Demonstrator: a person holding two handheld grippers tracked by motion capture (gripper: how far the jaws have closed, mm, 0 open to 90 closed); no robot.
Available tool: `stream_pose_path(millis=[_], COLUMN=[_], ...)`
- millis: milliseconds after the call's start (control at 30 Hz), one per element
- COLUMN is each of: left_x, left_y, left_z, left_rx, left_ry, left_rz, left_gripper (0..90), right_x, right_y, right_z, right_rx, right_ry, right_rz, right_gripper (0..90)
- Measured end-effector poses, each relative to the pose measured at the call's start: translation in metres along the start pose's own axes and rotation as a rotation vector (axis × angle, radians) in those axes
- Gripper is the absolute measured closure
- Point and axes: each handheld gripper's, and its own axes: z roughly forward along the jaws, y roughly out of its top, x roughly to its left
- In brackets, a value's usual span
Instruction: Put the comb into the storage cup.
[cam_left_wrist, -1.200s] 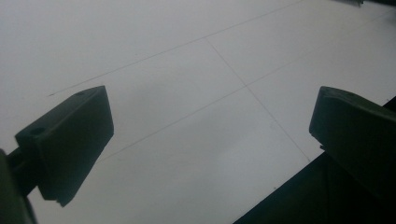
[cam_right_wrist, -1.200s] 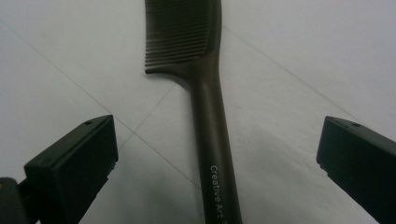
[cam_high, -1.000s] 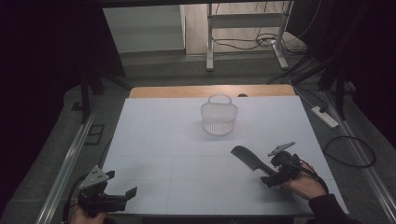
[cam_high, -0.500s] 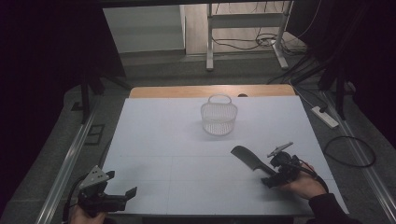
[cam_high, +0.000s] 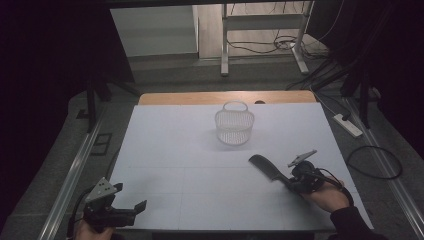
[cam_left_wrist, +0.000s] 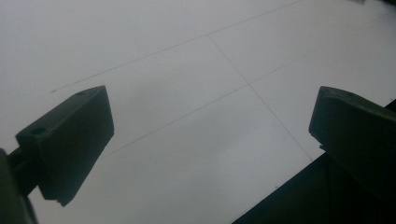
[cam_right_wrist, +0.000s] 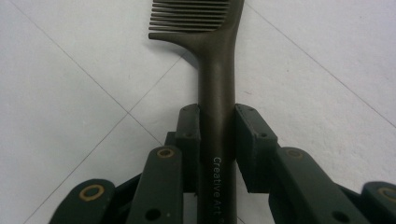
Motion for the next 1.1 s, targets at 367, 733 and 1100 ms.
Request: stream_pose_path(millis=[367,733,1100], left_x=[0.0,0.002,0.003], left_y=[0.001,0.002,0.011], left_z=[0.0,0.001,0.005], left_rx=[0.005,0.001,-0.036], left_ry=[0.007,-0.016,-0.093], left_rz=[0.002,-0.018,-0.013], left_gripper=[0.3,0.0,0.0], right_x=[-0.005,0.001,0.006], right_y=[-0.004,-0.004,-0.006], right_z=[-0.004,-0.02,-0.033], right_rx=[-0.049,-0.159,-0.245], right_ry=[0.036,0.026,0.005], right_rz=[0.04,0.031,0.021], right_gripper=[72.4,72.5,72.4])
